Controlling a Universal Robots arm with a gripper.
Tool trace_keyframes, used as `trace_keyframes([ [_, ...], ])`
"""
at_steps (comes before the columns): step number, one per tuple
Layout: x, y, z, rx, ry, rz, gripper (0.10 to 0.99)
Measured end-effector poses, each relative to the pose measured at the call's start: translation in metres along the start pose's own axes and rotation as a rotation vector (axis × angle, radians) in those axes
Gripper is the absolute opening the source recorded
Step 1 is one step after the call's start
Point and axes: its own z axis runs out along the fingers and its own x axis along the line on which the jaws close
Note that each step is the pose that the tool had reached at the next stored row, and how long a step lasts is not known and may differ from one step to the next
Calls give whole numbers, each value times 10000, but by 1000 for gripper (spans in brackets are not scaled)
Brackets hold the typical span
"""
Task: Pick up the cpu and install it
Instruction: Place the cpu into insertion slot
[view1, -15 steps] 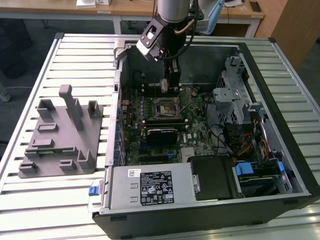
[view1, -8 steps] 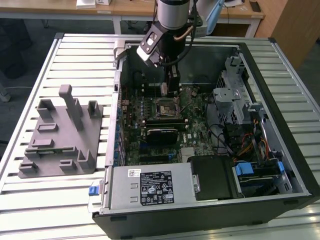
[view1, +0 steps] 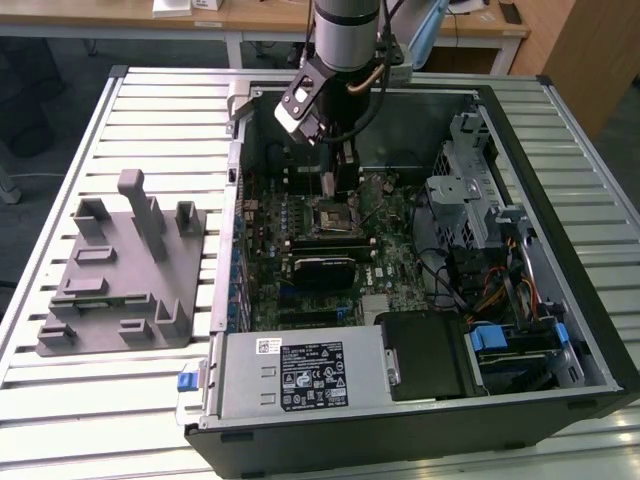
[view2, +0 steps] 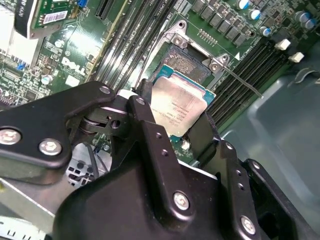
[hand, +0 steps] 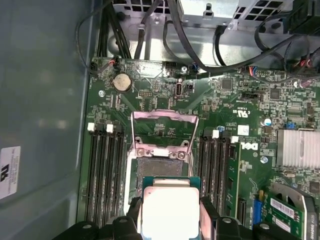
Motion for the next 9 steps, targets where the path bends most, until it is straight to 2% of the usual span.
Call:
trace_keyframes([
  [9,0,-2,141,-1,0,3,541],
])
